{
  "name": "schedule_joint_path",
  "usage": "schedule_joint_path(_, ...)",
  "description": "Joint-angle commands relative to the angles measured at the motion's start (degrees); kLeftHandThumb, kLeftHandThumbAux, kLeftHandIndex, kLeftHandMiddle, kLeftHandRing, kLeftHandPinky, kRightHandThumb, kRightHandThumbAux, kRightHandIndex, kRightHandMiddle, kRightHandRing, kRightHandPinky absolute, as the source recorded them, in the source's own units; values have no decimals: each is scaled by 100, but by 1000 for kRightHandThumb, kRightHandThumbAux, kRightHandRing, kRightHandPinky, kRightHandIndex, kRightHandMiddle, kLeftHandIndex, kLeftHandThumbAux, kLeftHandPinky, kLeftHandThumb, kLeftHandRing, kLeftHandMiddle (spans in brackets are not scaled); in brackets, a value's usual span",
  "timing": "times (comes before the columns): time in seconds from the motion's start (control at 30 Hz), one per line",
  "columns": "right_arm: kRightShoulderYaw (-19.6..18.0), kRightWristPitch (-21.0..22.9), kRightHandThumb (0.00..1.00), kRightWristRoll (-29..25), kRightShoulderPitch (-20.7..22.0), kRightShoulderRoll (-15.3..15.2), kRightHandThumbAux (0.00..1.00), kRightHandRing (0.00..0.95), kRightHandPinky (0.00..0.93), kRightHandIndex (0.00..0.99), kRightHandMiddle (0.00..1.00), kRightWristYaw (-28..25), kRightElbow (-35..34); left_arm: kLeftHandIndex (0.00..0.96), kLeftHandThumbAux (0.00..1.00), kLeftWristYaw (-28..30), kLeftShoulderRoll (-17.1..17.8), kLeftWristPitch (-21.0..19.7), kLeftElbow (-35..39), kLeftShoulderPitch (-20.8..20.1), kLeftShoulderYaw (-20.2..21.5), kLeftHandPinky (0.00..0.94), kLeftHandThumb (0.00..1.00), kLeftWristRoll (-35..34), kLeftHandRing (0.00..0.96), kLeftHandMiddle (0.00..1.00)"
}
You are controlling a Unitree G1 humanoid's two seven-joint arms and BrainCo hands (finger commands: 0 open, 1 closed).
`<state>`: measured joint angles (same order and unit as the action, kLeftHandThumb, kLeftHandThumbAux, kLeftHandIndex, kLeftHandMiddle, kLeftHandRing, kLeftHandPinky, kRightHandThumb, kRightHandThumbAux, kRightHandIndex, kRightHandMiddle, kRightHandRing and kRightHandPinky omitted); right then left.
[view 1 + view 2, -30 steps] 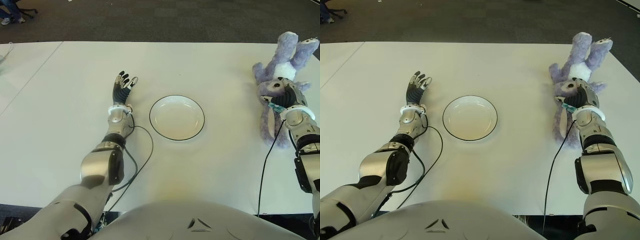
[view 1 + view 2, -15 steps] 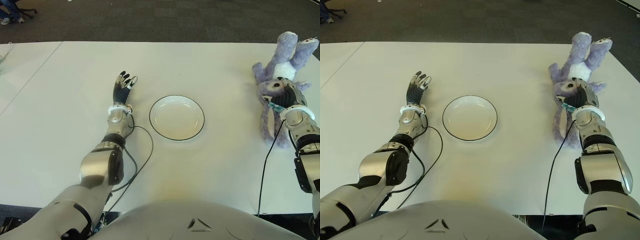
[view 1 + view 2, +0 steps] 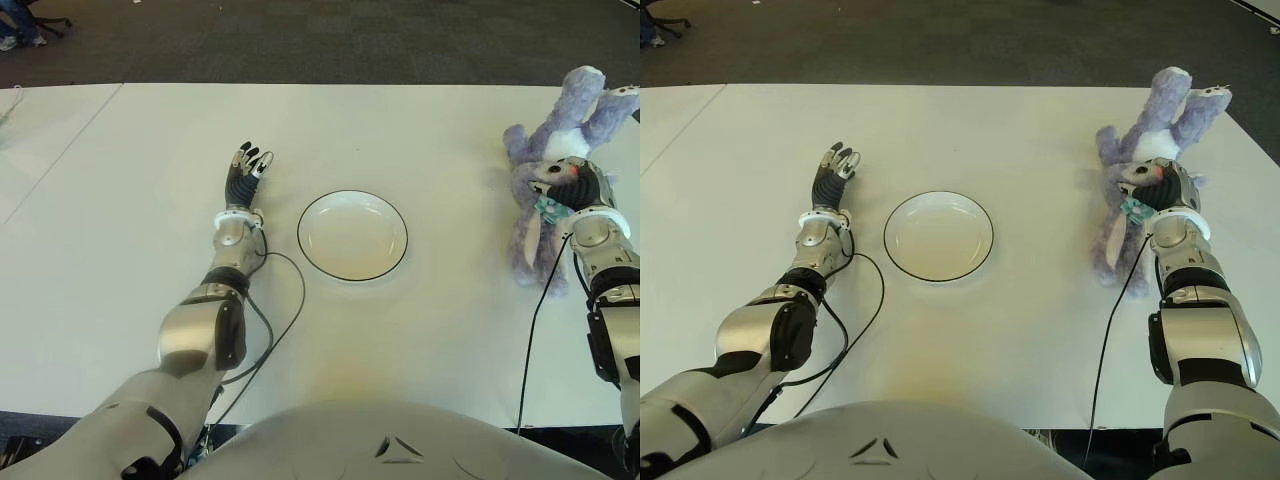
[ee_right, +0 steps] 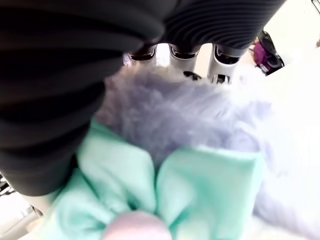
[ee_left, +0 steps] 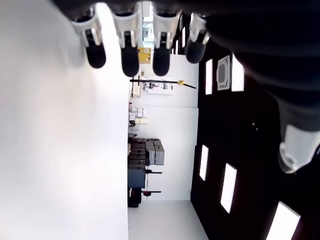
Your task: Put the doll into the plate.
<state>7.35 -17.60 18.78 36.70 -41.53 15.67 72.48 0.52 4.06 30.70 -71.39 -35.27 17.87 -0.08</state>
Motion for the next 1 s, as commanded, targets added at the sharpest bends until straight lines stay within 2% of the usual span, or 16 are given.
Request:
schedule_joint_path(0.03, 113, 122, 721, 81, -360, 588, 709, 811, 832, 438, 797, -88, 196, 106, 497, 116, -194, -548, -633, 1083, 106, 99, 0, -97, 126, 141)
schedule_joint_path(0.33, 71, 78, 726, 55, -348, 670, 710, 840, 858, 439, 836, 219, 170, 101, 495, 182, -177, -531, -630, 1086, 157, 100, 0, -111, 127, 144)
schedule_joint_path(0.67, -283, -56, 732, -237, -248, 778, 708, 818, 829, 440, 814, 324, 89, 98, 492, 224, -172, -533, -628, 1079, 227, 104, 0, -104, 129, 147)
schedule_joint_path(1.0, -597, -567, 738, -545, -204, 857, 708, 822, 835, 439, 818, 190, -259, 93, 486, 247, -175, -532, -625, 1081, 254, 98, 0, -122, 117, 127)
